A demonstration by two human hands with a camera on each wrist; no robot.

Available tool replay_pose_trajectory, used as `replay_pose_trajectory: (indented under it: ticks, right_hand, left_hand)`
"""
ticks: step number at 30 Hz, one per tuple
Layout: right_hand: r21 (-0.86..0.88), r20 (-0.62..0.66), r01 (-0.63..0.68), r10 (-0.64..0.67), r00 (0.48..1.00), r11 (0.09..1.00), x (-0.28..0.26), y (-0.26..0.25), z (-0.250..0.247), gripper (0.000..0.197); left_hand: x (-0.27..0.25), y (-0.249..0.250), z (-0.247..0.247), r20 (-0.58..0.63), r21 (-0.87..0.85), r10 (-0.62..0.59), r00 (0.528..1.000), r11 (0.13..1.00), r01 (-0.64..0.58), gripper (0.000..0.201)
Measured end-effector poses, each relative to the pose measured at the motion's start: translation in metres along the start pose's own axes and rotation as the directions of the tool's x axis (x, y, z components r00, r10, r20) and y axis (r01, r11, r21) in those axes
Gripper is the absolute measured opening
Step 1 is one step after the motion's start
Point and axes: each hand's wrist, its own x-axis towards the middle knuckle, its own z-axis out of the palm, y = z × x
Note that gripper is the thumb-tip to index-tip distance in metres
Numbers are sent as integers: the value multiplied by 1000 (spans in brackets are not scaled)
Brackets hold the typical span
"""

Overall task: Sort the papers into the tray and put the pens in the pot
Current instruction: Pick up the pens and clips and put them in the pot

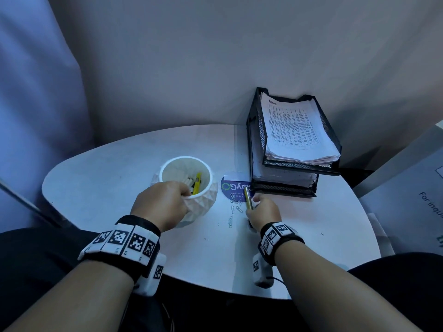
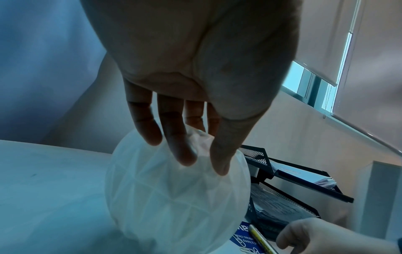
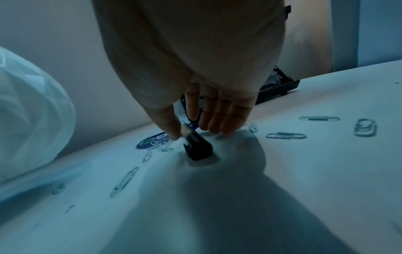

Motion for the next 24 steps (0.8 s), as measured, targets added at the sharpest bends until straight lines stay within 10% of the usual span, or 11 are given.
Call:
replay_pose_trajectory:
  ticks: [7,11,18,24]
  right_hand:
    - [-124,41,37,-32,999,992,3,-2,-1,48]
    - [215,34,90,-100,994,972,-1,-13,-12,25]
    - [690,-221,341,-263,939,638,-35,-86,-38,10]
    - [712,-2,299,-424,905,635,-69,-111,-17,13]
  left_hand:
    - [1,-1,4,38,-19,-20,999,1000,20,29]
    - [4,-1,7,29,5,-5,1000,1000,5,31]
    - [1,6,10,36,43,18,999,999,-20,33]
    - [-3,9,9,54,53,34,998,998,-37,34]
